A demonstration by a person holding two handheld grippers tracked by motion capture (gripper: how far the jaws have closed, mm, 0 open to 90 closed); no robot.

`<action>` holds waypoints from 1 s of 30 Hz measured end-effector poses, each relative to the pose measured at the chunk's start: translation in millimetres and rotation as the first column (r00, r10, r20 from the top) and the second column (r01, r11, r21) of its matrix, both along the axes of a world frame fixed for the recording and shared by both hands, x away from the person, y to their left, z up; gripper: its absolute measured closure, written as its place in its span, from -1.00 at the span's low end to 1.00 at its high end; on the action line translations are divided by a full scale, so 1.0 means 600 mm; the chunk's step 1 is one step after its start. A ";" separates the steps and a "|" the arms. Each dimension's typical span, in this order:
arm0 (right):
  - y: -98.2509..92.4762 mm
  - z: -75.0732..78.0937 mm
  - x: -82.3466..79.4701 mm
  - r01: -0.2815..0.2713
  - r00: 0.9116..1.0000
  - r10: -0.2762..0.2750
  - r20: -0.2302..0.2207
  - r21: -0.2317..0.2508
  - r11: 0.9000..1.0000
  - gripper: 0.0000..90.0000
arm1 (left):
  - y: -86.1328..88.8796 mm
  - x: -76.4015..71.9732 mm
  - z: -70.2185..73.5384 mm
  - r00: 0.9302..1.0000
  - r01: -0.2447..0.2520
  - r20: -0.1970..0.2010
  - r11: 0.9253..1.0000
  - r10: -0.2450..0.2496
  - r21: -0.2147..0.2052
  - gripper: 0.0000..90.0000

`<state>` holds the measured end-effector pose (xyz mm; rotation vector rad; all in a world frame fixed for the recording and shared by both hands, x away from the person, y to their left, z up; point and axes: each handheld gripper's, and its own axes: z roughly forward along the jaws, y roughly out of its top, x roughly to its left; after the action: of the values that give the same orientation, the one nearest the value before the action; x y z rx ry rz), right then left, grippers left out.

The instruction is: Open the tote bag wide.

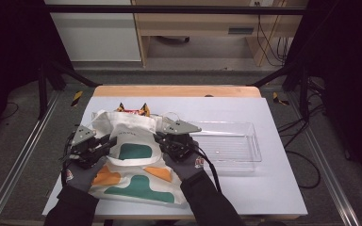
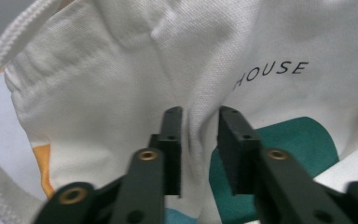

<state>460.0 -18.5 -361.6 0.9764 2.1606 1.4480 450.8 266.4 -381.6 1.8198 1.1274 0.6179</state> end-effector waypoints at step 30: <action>0.000 -0.052 -0.050 -0.041 0.999 0.042 -0.034 0.023 0.999 0.84 | 0.008 -0.082 -0.036 0.999 0.041 -0.018 0.999 -0.040 0.021 0.94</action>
<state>430.2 -18.7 -392.8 0.9771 2.2062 1.4880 401.5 271.1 -403.0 1.8652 1.0964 0.5936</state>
